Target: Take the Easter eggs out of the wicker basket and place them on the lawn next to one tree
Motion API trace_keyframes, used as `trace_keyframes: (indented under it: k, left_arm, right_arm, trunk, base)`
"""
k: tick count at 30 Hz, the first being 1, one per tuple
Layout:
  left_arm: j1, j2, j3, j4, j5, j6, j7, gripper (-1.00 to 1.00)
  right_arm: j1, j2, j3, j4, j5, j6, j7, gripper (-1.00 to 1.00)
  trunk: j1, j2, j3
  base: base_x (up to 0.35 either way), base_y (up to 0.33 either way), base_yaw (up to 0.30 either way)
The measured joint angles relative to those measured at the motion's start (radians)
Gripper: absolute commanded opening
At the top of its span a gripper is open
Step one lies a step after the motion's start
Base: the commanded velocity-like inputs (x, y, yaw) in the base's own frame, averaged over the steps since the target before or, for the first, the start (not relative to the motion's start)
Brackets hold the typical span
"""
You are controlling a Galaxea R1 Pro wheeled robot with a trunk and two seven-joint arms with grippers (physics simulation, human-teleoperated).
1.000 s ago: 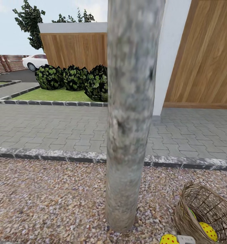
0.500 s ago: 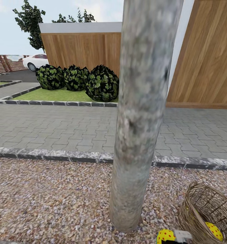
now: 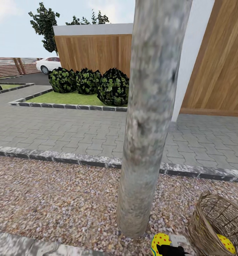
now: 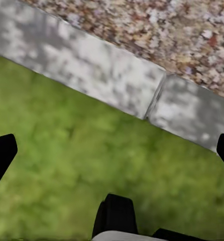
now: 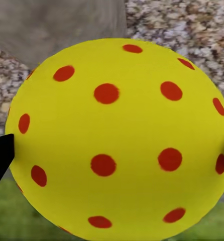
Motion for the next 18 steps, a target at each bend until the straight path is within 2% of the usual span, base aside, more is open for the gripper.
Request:
trace_keyframes:
  k: [4,10,13,18]
  left_arm:
    - [0.0,-0.001,0.0,0.0,0.0,0.0,0.002,1.0]
    - [0.0,0.003,0.001,0.0,0.003,-0.001,0.004,1.0]
    - [0.0,0.0,0.002,0.0,0.003,-0.001,0.005,1.0]
    - [0.0,0.0,0.002,0.0,0.003,-0.001,0.007,1.0]
  right_arm:
    - [0.0,0.0,0.0,0.0,0.0,0.0,-0.001,-1.0]
    - [0.0,0.0,-0.001,0.003,-0.001,-0.001,-0.006,-1.0]
    - [0.001,0.0,-0.001,0.005,-0.003,-0.001,-0.007,-1.0]
    - [0.002,0.0,-0.001,0.005,-0.003,-0.003,-0.008,-1.0]
  trunk:
    - [0.0,0.0,0.0]
    - [0.0,0.0,0.0]
    - [0.0,0.0,0.0]
    - [0.0,0.0,0.0]
  base:
    - [-0.309,-0.041,0.002]
    - [-0.096,-0.032,0.002]
    - [-0.206,-0.19,0.197]
    - [-0.017,-0.159,0.172]
